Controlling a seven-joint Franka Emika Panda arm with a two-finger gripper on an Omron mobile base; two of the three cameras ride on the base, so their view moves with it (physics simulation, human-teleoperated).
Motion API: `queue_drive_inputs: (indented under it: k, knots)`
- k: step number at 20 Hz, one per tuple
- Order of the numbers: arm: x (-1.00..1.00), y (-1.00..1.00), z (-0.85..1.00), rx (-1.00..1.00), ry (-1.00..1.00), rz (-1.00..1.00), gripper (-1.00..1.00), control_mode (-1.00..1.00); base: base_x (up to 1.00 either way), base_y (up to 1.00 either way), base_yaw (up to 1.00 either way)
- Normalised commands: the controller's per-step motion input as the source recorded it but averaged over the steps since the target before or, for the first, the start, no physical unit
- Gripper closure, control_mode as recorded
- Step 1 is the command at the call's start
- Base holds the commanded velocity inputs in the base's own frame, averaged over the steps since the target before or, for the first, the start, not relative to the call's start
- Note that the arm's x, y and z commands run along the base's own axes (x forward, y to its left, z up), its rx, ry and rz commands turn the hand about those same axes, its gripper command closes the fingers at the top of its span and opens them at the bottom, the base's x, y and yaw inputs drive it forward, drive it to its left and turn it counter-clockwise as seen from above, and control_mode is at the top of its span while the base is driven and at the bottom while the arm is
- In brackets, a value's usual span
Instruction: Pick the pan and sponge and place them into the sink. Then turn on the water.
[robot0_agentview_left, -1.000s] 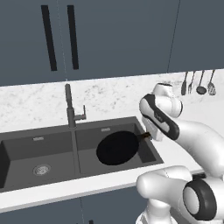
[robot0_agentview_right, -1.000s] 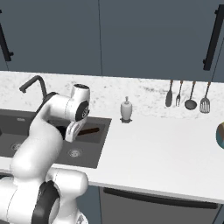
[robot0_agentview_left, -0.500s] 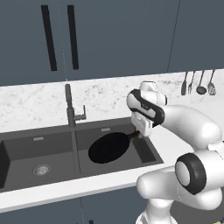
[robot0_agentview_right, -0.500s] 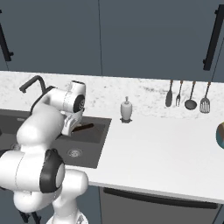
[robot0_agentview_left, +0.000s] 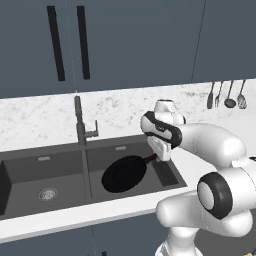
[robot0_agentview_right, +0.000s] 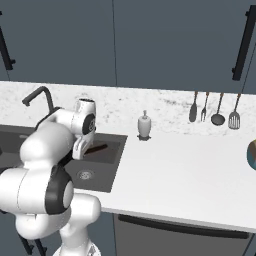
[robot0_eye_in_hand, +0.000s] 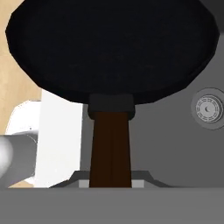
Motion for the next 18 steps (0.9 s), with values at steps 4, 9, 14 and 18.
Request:
queue_drive_inputs:
  k: [4,9,14,18]
  knots:
    - [0.02,0.00,-0.20,-0.03,-0.12,0.00,1.00,-1.00,0.00,0.00,0.00]
    - [0.13,0.00,-0.17,-0.03,-0.12,0.00,1.00,-1.00,0.00,0.00,0.00]
    - [0.28,0.00,-0.08,-0.01,-0.07,0.00,1.00,-1.00,0.00,0.00,0.00]
    - [0.51,0.00,-0.01,0.00,-0.03,0.00,1.00,-1.00,0.00,0.00,0.00]
